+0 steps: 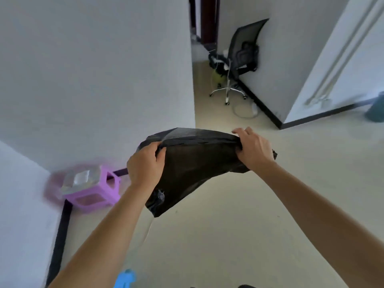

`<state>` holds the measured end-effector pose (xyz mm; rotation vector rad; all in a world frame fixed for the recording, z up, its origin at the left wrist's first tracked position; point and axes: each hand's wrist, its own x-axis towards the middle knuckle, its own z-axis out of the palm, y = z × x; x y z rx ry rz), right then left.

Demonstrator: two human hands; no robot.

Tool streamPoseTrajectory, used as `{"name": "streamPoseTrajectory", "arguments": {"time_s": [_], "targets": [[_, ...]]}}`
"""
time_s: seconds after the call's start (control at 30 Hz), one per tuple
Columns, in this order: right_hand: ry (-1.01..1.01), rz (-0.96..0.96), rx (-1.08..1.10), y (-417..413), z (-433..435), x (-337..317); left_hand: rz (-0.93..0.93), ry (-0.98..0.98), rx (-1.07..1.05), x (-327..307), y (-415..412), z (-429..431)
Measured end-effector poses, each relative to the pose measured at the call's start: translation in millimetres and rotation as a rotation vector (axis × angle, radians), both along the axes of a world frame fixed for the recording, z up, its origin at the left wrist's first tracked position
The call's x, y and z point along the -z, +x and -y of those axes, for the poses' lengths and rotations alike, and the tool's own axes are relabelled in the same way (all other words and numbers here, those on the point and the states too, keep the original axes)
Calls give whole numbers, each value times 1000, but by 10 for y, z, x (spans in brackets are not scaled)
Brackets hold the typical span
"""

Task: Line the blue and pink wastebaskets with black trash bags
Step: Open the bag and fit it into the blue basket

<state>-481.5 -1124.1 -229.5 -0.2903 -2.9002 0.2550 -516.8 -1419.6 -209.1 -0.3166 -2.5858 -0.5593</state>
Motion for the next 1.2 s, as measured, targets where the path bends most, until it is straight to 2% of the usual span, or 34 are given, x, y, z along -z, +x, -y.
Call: {"name": "streamPoseTrajectory", "arguments": {"time_s": [0.23,0.37,0.47,0.6,0.73,0.83,0.9,1.07,1.2], "targets": [[72,54,332,1060,-2775,-117,-35,62,352,-149,64,-3075],[49,52,495,1612,-4046,-200,-27,83,539,-217,124,-4585],[41,35,581,1785,-4838,-209,-92,76,668,-241,30,-5521],[30,-12,700,1714,-5779,-80,-132,100,765,-167,-250,-6651],[27,-23,775,1383,-6695,57,-92,95,815,-66,-681,-7740],[43,-5,816,1152,-7246,12,-65,68,853,-105,-1023,-8468],[68,3,872,1024,-7854,-66,-65,88,894,-210,-1277,-9246],[69,-63,913,1043,-8824,-213,11,133,980,-273,-1507,-10618],[75,57,884,1116,-9799,-110,61,135,1047,-116,-1541,-11848]]}}
